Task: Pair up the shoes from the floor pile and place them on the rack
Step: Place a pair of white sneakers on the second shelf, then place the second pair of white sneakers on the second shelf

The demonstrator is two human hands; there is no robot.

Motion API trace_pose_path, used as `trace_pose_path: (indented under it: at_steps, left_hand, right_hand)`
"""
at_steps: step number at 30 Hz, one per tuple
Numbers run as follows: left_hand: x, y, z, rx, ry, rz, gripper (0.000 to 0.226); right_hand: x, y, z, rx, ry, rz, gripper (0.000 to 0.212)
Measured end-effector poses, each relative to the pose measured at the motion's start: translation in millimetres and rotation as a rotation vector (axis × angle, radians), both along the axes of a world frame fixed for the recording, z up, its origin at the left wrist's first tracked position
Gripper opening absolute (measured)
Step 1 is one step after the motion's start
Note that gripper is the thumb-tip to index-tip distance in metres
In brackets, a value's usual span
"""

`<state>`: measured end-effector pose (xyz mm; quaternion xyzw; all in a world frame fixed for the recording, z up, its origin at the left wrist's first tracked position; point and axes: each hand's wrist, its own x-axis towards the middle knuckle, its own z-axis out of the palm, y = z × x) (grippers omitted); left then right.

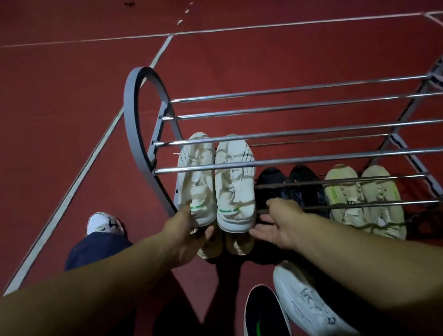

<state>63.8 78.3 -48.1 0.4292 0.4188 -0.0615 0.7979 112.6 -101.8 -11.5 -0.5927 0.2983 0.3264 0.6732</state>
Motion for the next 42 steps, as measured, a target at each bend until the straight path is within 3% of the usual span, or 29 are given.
trace_pose_path:
  at_steps: [7,12,17,20,25,29,34,36,40,42]
  left_hand:
    - [-3.1,-6.9,10.9,-0.024,-0.024,-0.026,0.032]
    - [-5.5,-5.1,14.6,-0.004,-0.045,-0.044,0.031]
    - [-6.2,-5.4,16.6,-0.035,-0.088,-0.037,0.031]
    - [-5.1,-5.3,15.4,-0.019,-0.088,-0.070,0.030]
    - [-3.7,-1.6,9.9,0.043,0.001,-0.073,0.024]
    - [-11.6,-0.8,9.6,0.122,0.098,-0.129,0.044]
    - [-20.9,-3.9,18.6,0.147,0.081,-0.106,0.075]
    - [-30.6,-6.8,20.2,0.143,0.063,-0.077,0.079]
    - [-66.8,-36.5,5.9,0.138,0.071,0.054,0.030]
    - [-95.5,-52.8,-17.8,0.268,0.151,0.023,0.025]
  right_hand:
    - [3.0,-8.2,-17.1,-0.089,-0.048,-0.011,0.042]
    - [-10.3,6.2,2.4,0.117,0.042,0.272,0.034]
    - [-11.4,25.4,-13.0,0.130,-0.062,0.043,0.028]
    - [-13.2,28.8,-15.6,0.127,-0.074,0.025,0.024]
    - [-1.1,25.5,-11.9,0.087,-0.107,0.004,0.043]
    - [-6.9,17.1,-9.6,0.010,-0.132,0.150,0.045]
    - [-14.7,10.5,-14.9,-0.069,-0.143,0.287,0.072]
    - [-21.3,8.3,-24.7,-0.173,-0.189,0.256,0.067]
    - [-57.2,-0.8,-54.0,-0.384,-0.299,0.292,0.038]
    - [-84.6,-7.5,-69.5,-0.357,-0.204,0.429,0.026]
